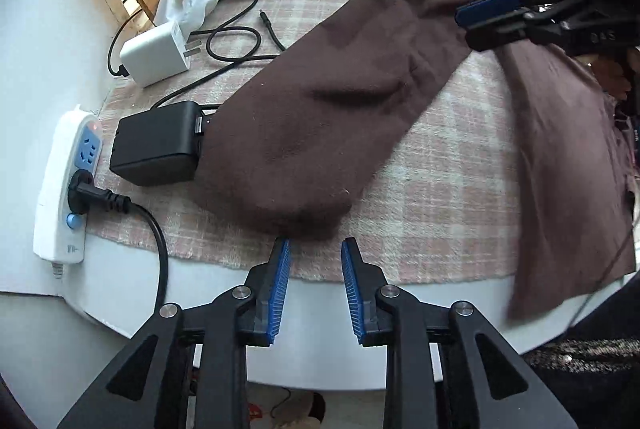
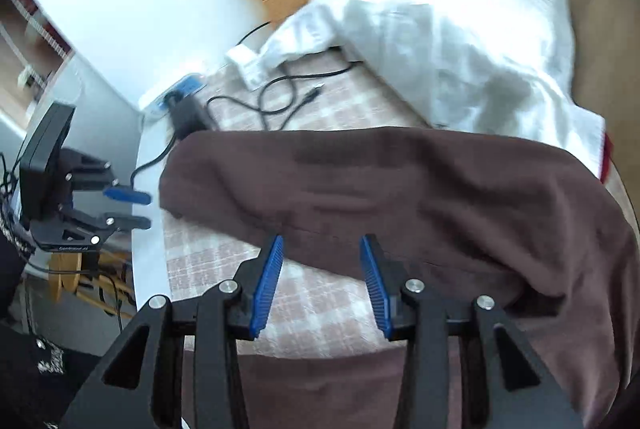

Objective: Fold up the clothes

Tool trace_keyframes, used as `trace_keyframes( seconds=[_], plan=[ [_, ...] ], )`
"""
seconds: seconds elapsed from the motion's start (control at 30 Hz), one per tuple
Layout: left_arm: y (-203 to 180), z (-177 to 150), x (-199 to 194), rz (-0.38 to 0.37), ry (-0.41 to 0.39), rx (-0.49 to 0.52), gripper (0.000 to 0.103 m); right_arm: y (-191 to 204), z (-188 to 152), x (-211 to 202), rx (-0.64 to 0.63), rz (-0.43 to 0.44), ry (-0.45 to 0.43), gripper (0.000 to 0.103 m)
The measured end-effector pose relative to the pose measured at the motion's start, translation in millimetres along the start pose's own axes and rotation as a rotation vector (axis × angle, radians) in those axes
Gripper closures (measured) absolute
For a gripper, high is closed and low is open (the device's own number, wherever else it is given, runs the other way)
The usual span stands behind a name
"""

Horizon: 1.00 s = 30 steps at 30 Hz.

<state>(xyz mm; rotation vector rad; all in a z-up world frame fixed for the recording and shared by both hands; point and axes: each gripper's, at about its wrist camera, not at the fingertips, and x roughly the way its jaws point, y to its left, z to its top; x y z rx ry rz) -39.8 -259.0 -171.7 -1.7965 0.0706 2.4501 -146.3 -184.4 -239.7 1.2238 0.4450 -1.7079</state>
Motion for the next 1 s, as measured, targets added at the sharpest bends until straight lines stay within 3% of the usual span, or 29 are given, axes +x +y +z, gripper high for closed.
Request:
trace_keyframes(
  seconds=[0.1,0.23,0.33,0.57,0.6,0.63,0.67,0.87,0.93,1.0],
  plan=[
    [8.1,5.5,2.6,-0.078,-0.022,-0.051,0.102,30.1,7.2,26.3,-0.098,0.023,0.023,0.063],
    [12.4,-4.0,-32.2,-0.086,-0.067,-0.005,0.103,61.1,20.8,43.2,-0.178,0.078,0.025,0.063],
    [23.5,-19.5,-52.2,-0.029,-0.047,-0.004,0.103,85.2,32.6,46.9,-0.258,0.117,0.009,0.063],
    [60.4,-47.6,-62.1,-0.016,-0.045,-0.151,0.099,136.7,47.3,79.9,-0.454,0.137,0.079,0.064],
    [64.2,-47.8,-60.2,-0.035,-0.052,-0.170,0.099,138.8,47.1,87.5,-0.459,0.129,0.104,0.068],
    [65.2,-47.1,-57.6,-0.052,-0.062,-0.182,0.099,138.7,46.7,93.6,-0.456,0.120,0.126,0.093],
    [66.0,-46.4,-54.9,-0.069,-0.071,-0.194,0.099,135.9,47.3,96.0,-0.437,0.109,0.132,0.097],
    [59.9,-22.2,-31.4,-0.185,-0.128,-0.197,0.094,83.4,37.4,40.5,-0.124,0.273,-0.016,0.097],
    [60.1,-9.4,-24.3,-0.263,-0.146,-0.218,0.079,68.5,30.3,26.4,-0.035,0.314,-0.053,0.097],
    [54.9,0.7,-22.6,-0.304,-0.148,-0.219,0.070,58.9,22.9,18.8,0.016,0.316,-0.071,0.097]
  ],
)
